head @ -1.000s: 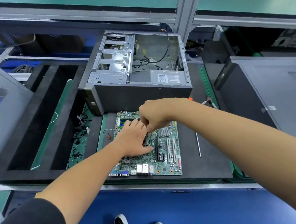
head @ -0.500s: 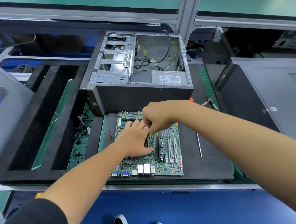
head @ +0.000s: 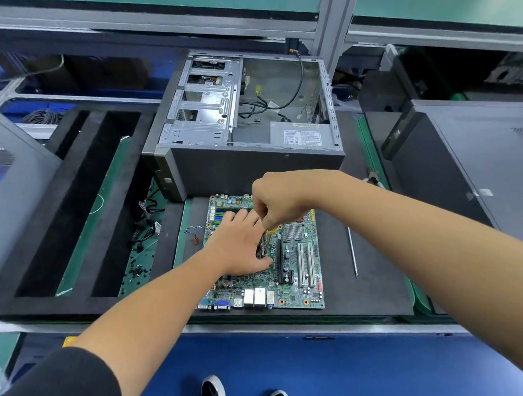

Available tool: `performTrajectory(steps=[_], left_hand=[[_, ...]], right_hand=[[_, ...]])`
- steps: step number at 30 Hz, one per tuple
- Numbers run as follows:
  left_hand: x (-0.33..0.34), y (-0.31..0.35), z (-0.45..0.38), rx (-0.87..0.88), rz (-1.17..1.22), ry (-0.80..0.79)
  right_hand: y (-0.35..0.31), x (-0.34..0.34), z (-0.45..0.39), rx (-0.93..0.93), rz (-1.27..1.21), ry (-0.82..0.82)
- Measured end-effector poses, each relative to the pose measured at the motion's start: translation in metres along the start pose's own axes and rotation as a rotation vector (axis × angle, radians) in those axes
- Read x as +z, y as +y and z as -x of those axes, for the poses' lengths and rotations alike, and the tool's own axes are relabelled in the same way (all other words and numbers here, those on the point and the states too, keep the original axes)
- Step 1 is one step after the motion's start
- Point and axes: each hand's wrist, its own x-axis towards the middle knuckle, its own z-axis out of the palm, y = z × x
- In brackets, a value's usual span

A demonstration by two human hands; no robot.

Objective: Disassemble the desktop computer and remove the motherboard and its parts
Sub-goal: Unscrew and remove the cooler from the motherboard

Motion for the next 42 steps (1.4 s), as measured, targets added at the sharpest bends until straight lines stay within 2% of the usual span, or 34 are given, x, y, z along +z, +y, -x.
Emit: performTrajectory(steps=[5,12,16,18,24,28,31,34,39,42], left_hand=[[0.000,0.000,0.000,0.003,0.009,0.013],[0.002,-0.002,0.000,0.010,-0.004,0.020],[0.003,-0.003,0.000,0.014,0.006,0.018],[0.002,-0.002,0.000,0.016,0.009,0.014],[0.000,-0.002,0.000,0.010,0.052,-0.058],[-0.002,0.000,0.004,0.027,0.215,0.047],[-0.006,0.000,0.006,0.032,0.232,0.048],[-0.006,-0.002,0.004,0.032,0.170,-0.011],[-0.001,-0.002,-0.001,0.023,0.057,-0.057],[0.000,-0.004,-0.001,0.023,0.043,-0.057]], right_hand=[[-0.004,-0.001,0.002,0.055,-0.020,-0.042],[-0.002,-0.005,-0.005,0.286,-0.239,-0.197],[-0.002,-0.007,-0.005,0.306,-0.219,-0.203],[-0.005,-0.007,-0.003,0.261,-0.136,-0.174],[-0.031,0.000,-0.002,-0.024,0.391,-0.037],[-0.039,-0.001,-0.002,-0.155,0.575,-0.062],[-0.039,0.001,-0.001,-0.241,0.673,-0.068],[-0.030,-0.001,0.002,-0.239,0.469,-0.040],[-0.011,0.002,0.000,0.071,-0.313,-0.055],[-0.006,0.002,-0.002,0.159,-0.439,-0.082]])
